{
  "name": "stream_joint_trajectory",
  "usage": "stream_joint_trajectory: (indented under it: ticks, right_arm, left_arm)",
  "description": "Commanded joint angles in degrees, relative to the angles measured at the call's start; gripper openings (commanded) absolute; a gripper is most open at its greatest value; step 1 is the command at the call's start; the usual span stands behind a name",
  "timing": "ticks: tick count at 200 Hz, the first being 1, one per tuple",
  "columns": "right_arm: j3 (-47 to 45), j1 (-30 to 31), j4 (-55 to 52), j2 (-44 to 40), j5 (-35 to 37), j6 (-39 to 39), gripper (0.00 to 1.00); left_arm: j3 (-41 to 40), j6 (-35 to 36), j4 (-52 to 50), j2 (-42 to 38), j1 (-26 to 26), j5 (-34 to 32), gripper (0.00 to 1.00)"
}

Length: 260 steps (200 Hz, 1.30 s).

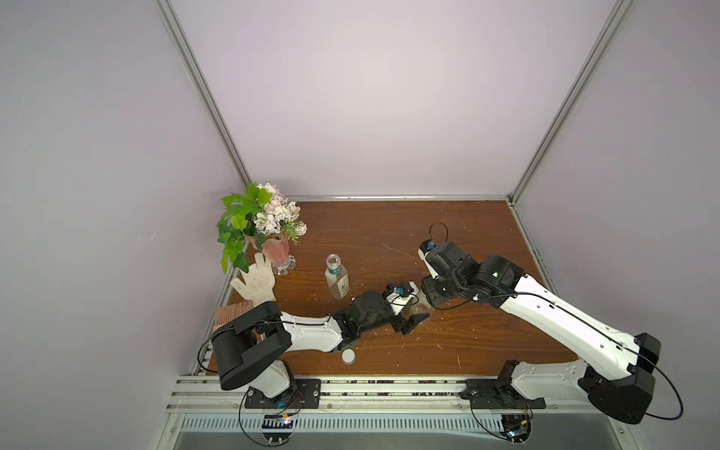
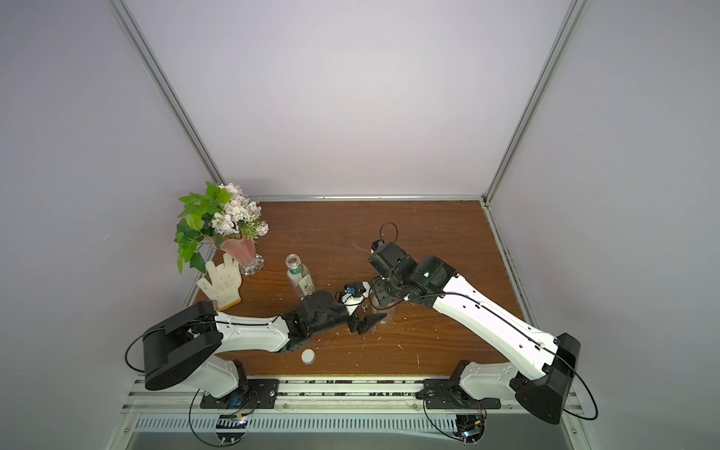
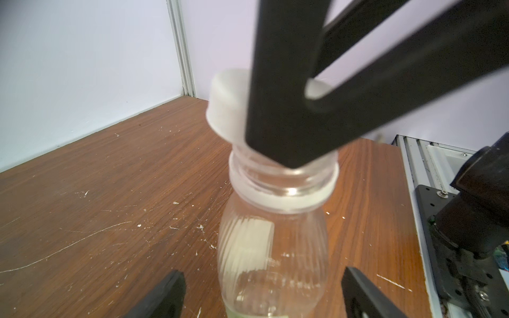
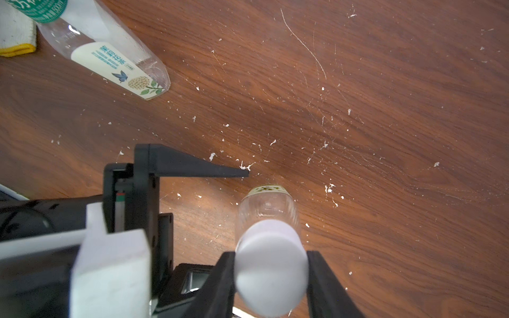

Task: Screw on the bottle caps
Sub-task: Screw the bottle cap onto the plastic bottle.

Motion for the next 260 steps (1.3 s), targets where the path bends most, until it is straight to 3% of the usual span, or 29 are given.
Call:
stream_joint_trajectory:
  ticks: [1, 260]
  right_arm:
    - [1.9, -0.2, -1.0, 0.2, 0.2, -1.0, 0.40]
    - [1.2, -0.4, -1.6, -0.9, -2.0, 0.1, 0.41]
  left_arm:
    - [0.6, 0.1, 1.5, 0.8, -0.7, 0.3, 0.84]
    - [4.9, 1.9, -2.4, 4.0, -0.8, 2.9, 0.58]
